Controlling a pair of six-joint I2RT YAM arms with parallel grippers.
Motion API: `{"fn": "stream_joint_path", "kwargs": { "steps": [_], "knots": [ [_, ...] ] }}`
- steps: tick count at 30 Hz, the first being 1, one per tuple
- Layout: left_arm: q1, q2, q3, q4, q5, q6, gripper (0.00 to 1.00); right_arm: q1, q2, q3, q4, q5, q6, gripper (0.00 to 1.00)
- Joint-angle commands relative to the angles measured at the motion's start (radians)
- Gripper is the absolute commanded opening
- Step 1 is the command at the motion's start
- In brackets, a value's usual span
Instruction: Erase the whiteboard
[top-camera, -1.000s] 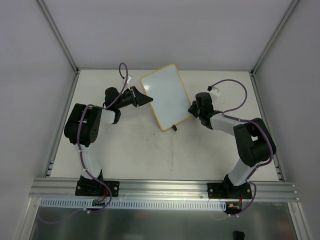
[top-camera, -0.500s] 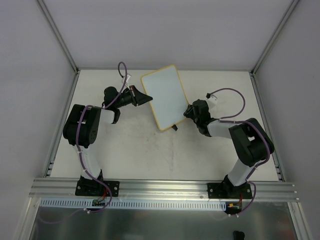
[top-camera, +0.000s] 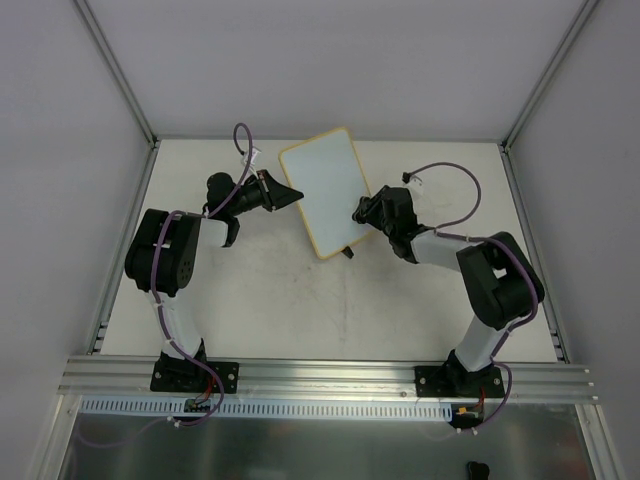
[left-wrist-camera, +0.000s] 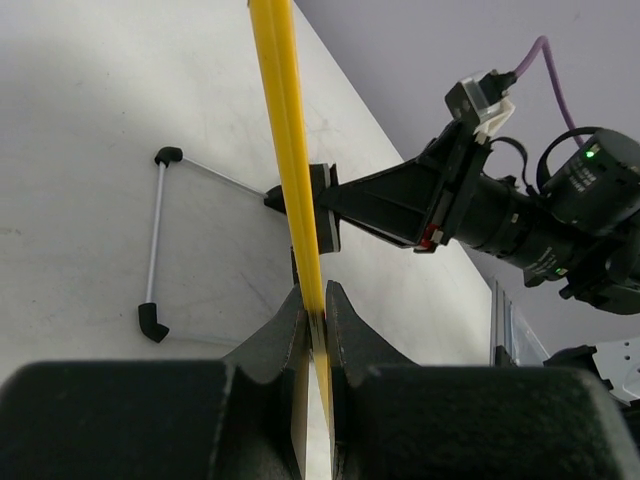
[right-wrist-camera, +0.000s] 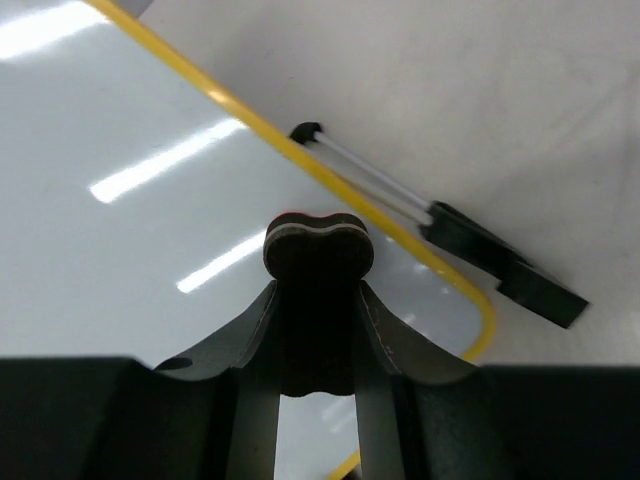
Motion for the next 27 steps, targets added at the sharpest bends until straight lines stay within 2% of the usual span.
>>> {"fn": "stream_joint_path", "kwargs": {
  "steps": [1,9,16,23,27],
  "knots": [
    [-0.018,-0.009,-0.014,0.009,0.018,0.11,0.0,0.046,-0.027,0.105,0.062,-0.165,-0.009,0.0],
    [-0.018,-0.02,-0.022,0.048,0.001,0.085,0.0,0.058,-0.196,0.155,-0.146,-0.165,-0.176,0.0],
    [-0.011,-0.041,-0.046,0.159,-0.042,0.019,0.0,0.058,-0.405,0.012,-0.214,-0.131,-0.238,0.0],
    [-0.009,-0.062,-0.043,0.199,-0.097,-0.007,0.0,0.057,-0.568,-0.029,-0.409,-0.099,-0.29,0.0],
    [-0.009,-0.055,-0.043,0.229,-0.124,-0.028,0.0,0.06,-0.64,-0.1,-0.457,-0.121,-0.289,0.0]
  ]
}}
